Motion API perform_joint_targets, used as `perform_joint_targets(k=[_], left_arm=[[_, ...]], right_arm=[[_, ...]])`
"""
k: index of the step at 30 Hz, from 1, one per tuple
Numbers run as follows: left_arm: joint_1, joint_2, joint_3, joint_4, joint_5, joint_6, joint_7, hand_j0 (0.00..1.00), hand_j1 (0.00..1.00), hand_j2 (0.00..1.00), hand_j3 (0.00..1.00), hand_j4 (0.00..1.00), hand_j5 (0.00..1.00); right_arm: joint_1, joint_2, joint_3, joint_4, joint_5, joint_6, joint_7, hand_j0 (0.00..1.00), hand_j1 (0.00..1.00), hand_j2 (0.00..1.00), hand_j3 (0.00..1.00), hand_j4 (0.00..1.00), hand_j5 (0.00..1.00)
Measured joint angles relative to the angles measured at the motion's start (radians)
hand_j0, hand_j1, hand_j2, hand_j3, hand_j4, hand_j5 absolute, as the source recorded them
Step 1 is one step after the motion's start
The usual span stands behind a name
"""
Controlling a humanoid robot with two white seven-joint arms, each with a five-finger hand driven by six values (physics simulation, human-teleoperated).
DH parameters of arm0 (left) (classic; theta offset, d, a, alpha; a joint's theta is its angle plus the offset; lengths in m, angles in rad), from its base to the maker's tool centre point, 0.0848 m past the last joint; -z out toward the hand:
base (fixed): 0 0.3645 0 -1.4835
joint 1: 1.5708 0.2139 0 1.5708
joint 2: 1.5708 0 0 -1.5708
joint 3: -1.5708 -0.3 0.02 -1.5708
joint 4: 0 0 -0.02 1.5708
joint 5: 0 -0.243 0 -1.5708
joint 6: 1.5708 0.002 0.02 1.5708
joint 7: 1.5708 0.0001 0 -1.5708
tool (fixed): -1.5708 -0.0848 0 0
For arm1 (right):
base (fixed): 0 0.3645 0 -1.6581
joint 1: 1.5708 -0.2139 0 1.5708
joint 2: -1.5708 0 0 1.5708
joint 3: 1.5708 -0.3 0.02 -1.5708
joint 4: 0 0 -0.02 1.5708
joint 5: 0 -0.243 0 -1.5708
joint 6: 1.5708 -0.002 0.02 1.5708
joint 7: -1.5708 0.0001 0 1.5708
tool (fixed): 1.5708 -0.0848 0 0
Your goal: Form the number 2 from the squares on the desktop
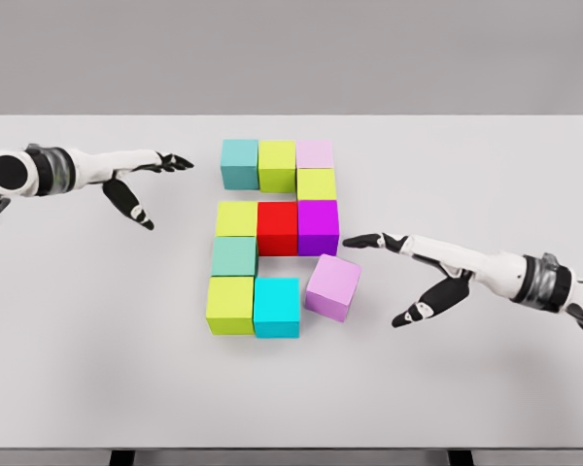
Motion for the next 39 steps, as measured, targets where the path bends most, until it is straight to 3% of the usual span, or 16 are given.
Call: perform_joint_targets(k=[5,17,32,39], left_arm=[[0.006,0.016,-0.001,-0.039,0.045,-0.055,0.0,1.0,1.0,1.0,1.0,1.0,1.0],[0.017,0.043,-0.001,-0.045,0.089,-0.065,0.0,1.0,1.0,1.0,1.0,1.0,1.0],[0.021,0.052,-0.001,-0.046,0.095,-0.065,0.0,1.0,1.0,1.0,1.0,1.0,1.0],[0.021,0.053,-0.001,-0.046,0.096,-0.067,0.0,1.0,1.0,1.0,1.0,1.0,1.0]], right_arm=[[-0.005,0.014,0.006,0.022,0.0,0.0,0.0,1.0,1.0,1.0,1.0,1.0,1.0],[-0.017,0.033,0.046,0.034,0.003,0.0,0.0,1.0,1.0,1.0,1.0,1.0,1.0],[-0.021,0.049,0.072,0.036,0.003,0.0,0.0,1.0,1.0,1.0,1.0,1.0,1.0],[-0.034,0.058,0.068,0.086,-0.001,0.0,0.0,1.0,1.0,1.0,1.0,1.0,1.0]])
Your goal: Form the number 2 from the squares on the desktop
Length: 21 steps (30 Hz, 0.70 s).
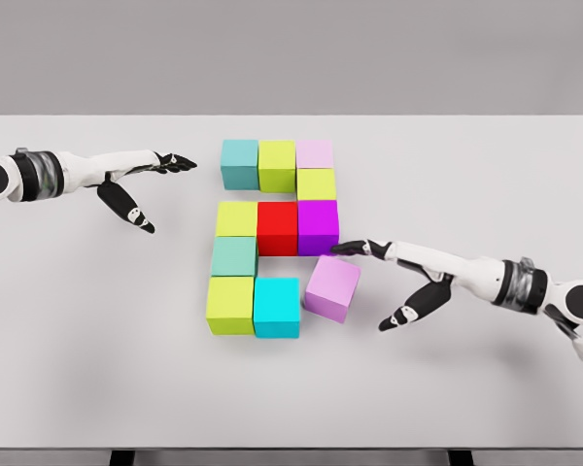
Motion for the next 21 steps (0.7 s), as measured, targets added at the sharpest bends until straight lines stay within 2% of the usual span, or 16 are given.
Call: perform_joint_targets(k=[9,21], left_arm=[[0.003,0.002,0.0,0.0,0.0,-0.001,0.0,1.0,1.0,1.0,1.0,1.0,1.0],[0.003,0.006,0.0,-0.002,0.0,-0.002,0.0,1.0,1.0,1.0,1.0,1.0,1.0]], right_arm=[[-0.008,0.011,0.002,0.019,0.001,0.0,0.0,1.0,1.0,1.0,1.0,1.0,1.0],[-0.014,0.019,0.048,-0.028,0.004,0.0,0.0,1.0,1.0,1.0,1.0,1.0,1.0]])
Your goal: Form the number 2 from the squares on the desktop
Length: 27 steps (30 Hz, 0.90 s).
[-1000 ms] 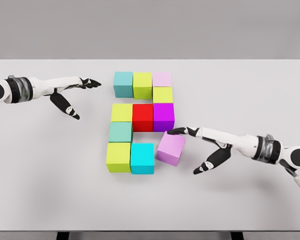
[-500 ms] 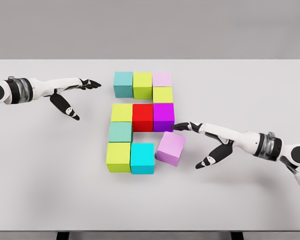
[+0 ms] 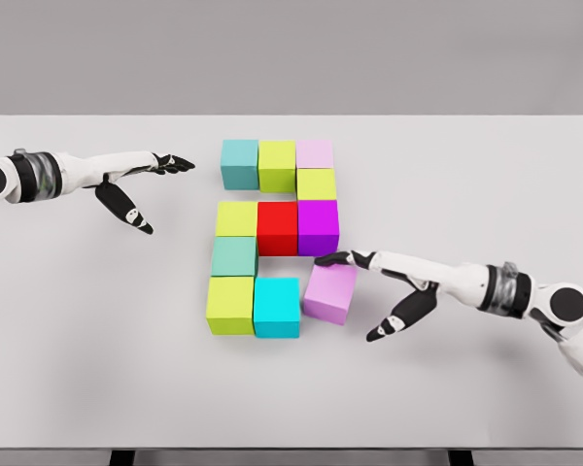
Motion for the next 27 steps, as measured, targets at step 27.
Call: perform_joint_targets(k=[27], left_arm=[[0.003,0.0,0.0,-0.001,0.0,-0.002,0.0,1.0,1.0,1.0,1.0,1.0,1.0]], right_arm=[[-0.021,0.005,-0.044,-0.011,0.018,0.0,0.0,1.0,1.0,1.0,1.0,1.0,1.0]])
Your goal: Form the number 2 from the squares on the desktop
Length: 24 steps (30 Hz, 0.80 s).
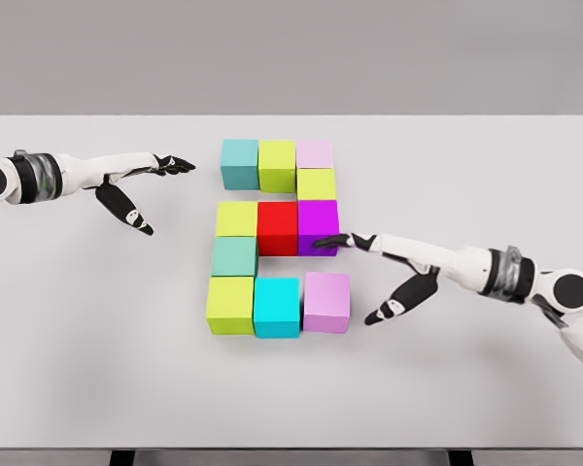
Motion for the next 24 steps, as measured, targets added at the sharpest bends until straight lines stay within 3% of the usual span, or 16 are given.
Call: perform_joint_targets(k=[8,17,20,24], left_arm=[[0.0,0.003,0.0,-0.001,0.0,-0.001,0.0,1.0,1.0,1.0,1.0,1.0,1.0],[0.005,0.005,0.0,-0.004,-0.001,-0.002,0.0,1.0,1.0,1.0,1.0,1.0,1.0],[0.008,0.005,0.0,-0.004,-0.002,-0.002,0.0,1.0,1.0,1.0,1.0,1.0,1.0],[0.009,0.005,0.001,-0.005,-0.003,-0.002,0.0,1.0,1.0,1.0,1.0,1.0,1.0]], right_arm=[[0.014,-0.024,-0.024,-0.001,0.026,0.0,0.0,1.0,1.0,1.0,1.0,1.0,1.0],[0.008,-0.029,-0.191,0.036,0.187,-0.001,0.0,1.0,1.0,1.0,1.0,1.0,1.0],[0.009,-0.032,-0.263,0.04,0.337,0.0,0.0,1.0,1.0,1.0,1.0,1.0,1.0],[0.008,-0.055,-0.316,0.013,0.571,-0.001,0.0,0.75,0.75,0.75,0.75,0.75,0.75]])
